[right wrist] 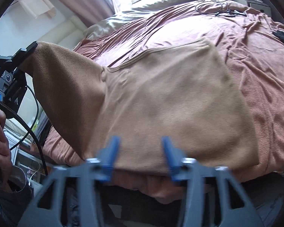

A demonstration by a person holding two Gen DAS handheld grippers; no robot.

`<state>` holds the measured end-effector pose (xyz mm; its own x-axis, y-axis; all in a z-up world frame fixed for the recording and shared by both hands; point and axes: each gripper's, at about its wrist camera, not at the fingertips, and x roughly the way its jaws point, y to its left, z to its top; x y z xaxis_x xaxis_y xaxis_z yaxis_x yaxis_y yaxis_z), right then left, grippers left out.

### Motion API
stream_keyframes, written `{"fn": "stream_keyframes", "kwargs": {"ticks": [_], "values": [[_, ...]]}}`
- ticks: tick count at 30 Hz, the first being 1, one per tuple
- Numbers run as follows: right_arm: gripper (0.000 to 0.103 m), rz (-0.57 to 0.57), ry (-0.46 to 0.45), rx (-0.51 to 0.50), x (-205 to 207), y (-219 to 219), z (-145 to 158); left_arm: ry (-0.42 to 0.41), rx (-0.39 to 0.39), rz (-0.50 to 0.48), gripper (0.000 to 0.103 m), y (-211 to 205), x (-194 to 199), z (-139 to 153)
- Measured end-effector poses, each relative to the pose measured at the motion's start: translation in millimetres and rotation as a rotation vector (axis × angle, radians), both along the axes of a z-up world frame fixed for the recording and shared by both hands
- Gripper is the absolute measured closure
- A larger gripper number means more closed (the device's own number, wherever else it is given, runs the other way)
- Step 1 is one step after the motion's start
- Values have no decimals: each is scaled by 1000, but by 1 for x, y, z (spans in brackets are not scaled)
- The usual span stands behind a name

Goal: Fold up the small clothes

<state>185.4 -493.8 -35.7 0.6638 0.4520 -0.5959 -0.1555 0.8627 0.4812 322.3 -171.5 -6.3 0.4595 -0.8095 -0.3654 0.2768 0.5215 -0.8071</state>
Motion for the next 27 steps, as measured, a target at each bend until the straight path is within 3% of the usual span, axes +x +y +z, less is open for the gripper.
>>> {"fn": "stream_keyframes", "kwargs": {"ticks": [10,17,20,22,27], "values": [[34,-32,-14,17,-28,-36,0,29,21,-118,98,-62,6,-10],[34,-58,4,62,-41,-57,-7,92,57,-217,98,-111,6,-35],[34,-63,21,83,-39,-63,-11,145,132,-249,88,-129,7,-52],[34,-65,31,79,-38,-64,-12,180,129,-259,70,-130,8,-63],[34,-45,37,53,-33,-57,-12,178,145,-194,57,-101,6,-69]]}}
